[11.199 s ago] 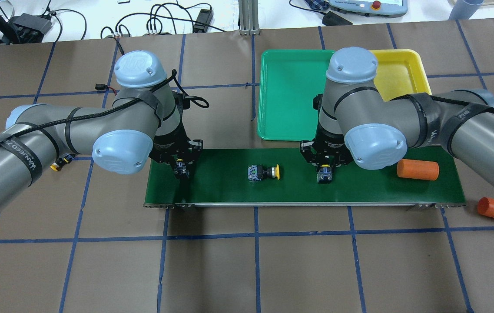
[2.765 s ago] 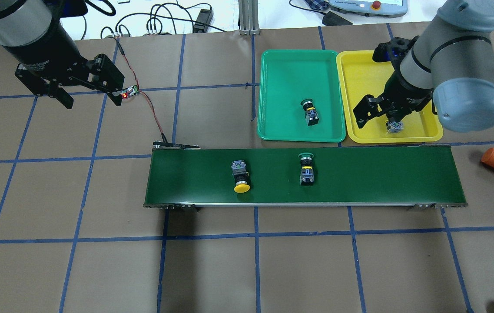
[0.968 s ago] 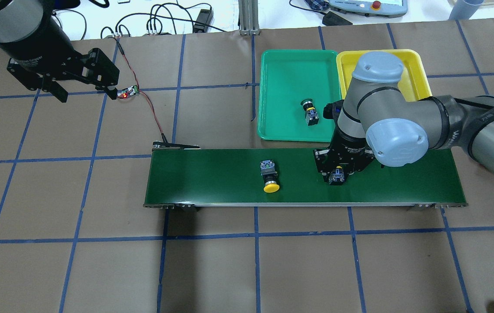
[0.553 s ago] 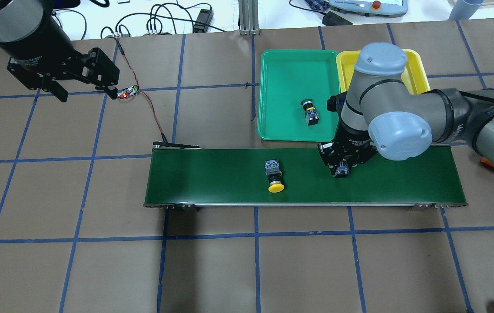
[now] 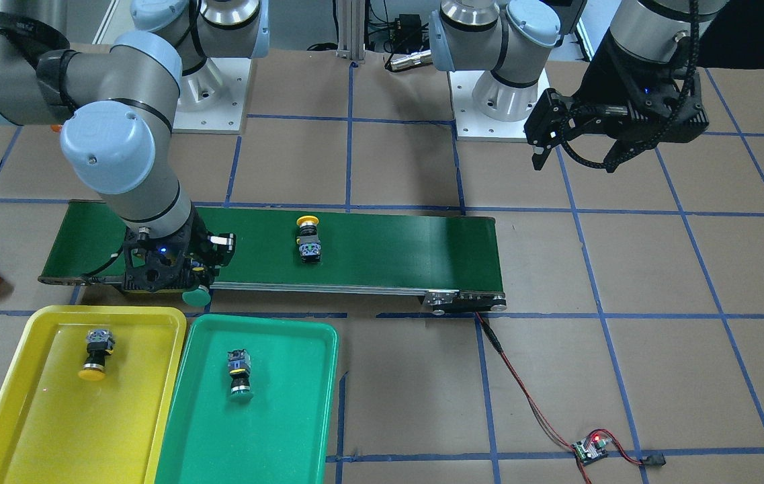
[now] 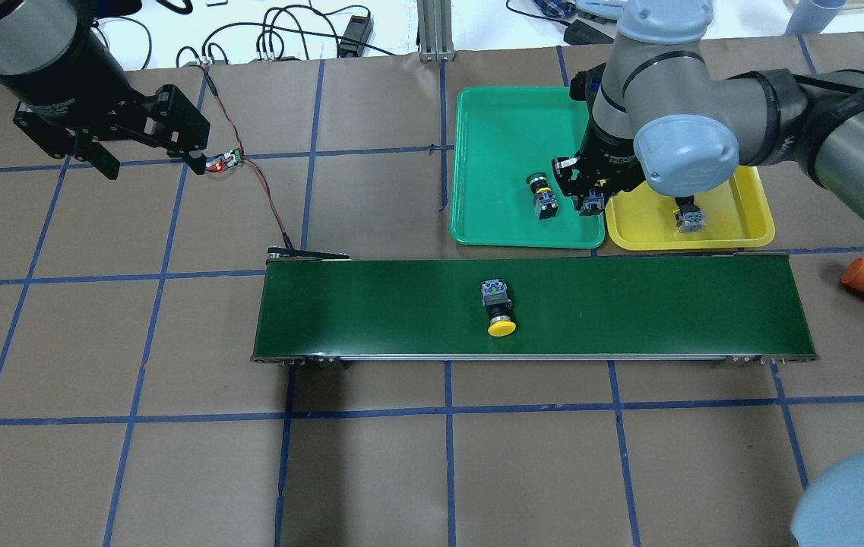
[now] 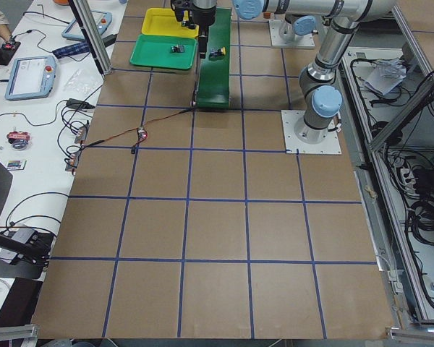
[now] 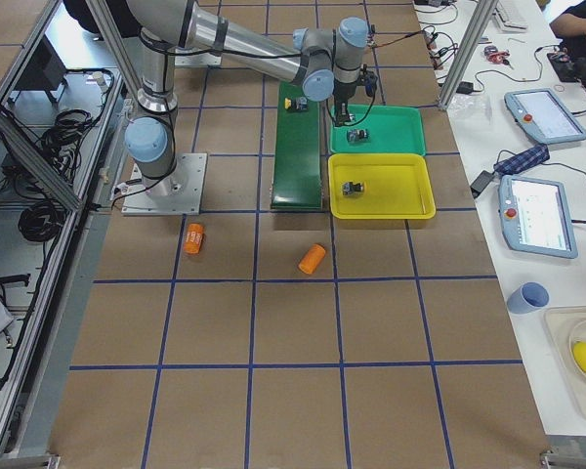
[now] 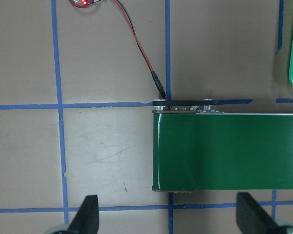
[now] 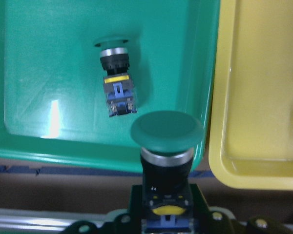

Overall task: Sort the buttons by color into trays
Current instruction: 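Lower the green button into the green tray and open the right gripper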

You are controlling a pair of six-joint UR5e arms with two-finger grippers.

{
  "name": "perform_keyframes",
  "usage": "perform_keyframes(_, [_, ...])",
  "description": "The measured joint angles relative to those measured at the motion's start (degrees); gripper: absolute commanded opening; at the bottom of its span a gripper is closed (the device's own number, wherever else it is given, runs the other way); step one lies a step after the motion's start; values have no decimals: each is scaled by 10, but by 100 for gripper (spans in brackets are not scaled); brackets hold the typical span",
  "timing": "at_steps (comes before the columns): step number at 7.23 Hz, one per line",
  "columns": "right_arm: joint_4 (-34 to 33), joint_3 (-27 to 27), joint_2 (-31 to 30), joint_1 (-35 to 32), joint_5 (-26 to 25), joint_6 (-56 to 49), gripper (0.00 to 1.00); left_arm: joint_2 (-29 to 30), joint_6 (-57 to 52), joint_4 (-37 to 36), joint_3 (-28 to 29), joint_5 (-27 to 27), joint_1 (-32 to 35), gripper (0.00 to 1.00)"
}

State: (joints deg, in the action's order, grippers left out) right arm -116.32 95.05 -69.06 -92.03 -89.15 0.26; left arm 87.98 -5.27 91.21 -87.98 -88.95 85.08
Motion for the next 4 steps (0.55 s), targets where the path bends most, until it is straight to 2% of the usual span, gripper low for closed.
perform_keyframes(1, [-20,-19,32,0,2,1,11,0,0,0,0,0,0,100])
perform_keyframes(2, [-37,-36,63,0,4,4,42,0,0,-1,0,1,-1,100])
perform_keyframes(3, [-44,-48,86,0,3,5,99,0,0,-1,0,1,-1,100])
perform_keyframes(4, [-47,-51,95,0,0,5,100,0,1,-2,0,1,-1,100])
